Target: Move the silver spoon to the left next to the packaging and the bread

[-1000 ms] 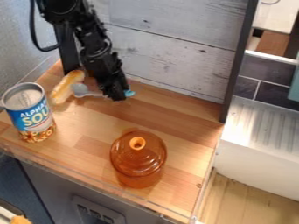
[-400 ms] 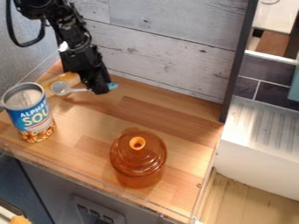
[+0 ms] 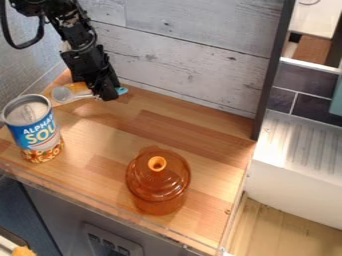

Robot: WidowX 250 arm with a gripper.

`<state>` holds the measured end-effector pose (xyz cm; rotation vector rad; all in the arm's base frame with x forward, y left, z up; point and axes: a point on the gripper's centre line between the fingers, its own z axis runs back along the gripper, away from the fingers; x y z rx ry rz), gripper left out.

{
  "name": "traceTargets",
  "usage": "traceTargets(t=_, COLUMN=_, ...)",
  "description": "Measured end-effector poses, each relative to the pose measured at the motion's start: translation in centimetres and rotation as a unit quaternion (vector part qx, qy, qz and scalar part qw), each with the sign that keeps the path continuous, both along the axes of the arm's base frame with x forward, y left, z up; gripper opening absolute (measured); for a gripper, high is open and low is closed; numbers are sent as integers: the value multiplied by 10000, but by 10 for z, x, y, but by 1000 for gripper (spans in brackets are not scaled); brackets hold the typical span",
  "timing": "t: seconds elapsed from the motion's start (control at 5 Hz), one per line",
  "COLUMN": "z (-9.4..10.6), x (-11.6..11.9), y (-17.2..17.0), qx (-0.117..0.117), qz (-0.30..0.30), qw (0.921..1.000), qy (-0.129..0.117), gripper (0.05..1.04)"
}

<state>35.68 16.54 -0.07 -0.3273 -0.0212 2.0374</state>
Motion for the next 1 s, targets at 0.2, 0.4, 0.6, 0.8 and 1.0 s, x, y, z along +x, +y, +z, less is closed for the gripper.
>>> traceTargets(t=0.2, z=-8, x=-6, y=-10, qx=-56, qz=-127, qw=9999, qy=63, gripper=325)
traceTargets(t=0.4, z=-8, x=-11, y=-30, qx=34, qz=-336, qw=9994, qy=15, gripper=325)
traceTargets(t=0.6, z=-13, x=-15, y=-48, qx=269, qz=-532, qw=9982, qy=19, gripper=336)
traceTargets(t=0.8, z=-17, x=-17, y=-60, qx=474, qz=-622, qw=9967, qy=227, gripper=408)
traceTargets(t=1.0, z=-18, x=-18, y=-62, qx=634, qz=-610, qw=9955, qy=339, gripper=705)
